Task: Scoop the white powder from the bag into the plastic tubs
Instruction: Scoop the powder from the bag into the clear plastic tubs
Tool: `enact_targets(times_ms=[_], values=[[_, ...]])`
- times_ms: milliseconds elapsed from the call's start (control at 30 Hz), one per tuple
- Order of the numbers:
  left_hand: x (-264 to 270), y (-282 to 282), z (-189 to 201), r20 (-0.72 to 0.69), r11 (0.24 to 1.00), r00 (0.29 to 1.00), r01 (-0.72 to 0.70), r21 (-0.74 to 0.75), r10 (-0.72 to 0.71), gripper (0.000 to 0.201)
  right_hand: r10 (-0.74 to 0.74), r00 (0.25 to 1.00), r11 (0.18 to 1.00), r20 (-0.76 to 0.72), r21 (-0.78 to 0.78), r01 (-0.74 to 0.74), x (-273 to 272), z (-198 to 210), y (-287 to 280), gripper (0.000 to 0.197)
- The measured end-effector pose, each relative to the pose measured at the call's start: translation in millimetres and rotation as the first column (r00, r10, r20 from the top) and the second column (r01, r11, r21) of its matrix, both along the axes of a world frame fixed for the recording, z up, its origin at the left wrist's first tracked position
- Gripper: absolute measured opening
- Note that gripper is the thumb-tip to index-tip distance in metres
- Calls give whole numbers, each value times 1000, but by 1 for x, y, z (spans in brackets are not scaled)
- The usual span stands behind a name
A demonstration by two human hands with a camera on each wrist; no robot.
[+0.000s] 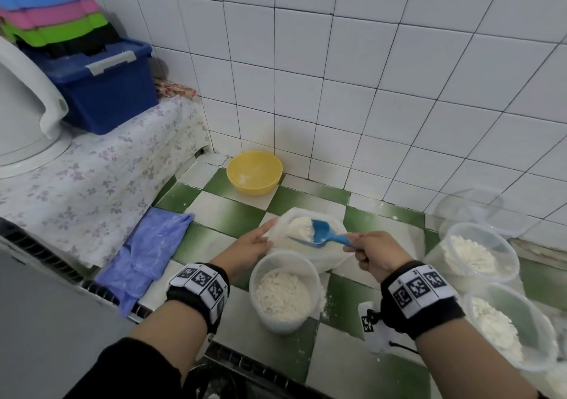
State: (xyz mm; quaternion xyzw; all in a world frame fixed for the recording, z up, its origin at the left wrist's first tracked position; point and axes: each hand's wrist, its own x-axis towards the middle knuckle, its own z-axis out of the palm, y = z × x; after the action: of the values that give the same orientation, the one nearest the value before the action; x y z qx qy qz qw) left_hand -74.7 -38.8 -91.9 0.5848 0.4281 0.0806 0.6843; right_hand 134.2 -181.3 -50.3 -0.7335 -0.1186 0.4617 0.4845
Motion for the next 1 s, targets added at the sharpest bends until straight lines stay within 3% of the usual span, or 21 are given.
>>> enact_targets(times_ms=[333,467,633,833,1000], values=[[-2,-8,9,-71,998,996,-49,-38,46,62,188,981,976,-37,118,-183,-1,50,-35,20],[-4,-9,8,-89,998,995,-44,-41,40,66,323,945,939,56,106,-328,-13,54,-41,19],[-8,-14,11,-102,999,994,-32,-6,31,62,487,750,863,447,-114,-492,-33,56,-38,18],[-10,-15,10,-105,999,994,-44,-29,41,65,586,580,782,567,-205,-589,-44,52,-34,24],[-12,-11,6,-102,999,995,-13,-33,9,69,575,497,762,650,-203,-615,-48,52,-32,29]])
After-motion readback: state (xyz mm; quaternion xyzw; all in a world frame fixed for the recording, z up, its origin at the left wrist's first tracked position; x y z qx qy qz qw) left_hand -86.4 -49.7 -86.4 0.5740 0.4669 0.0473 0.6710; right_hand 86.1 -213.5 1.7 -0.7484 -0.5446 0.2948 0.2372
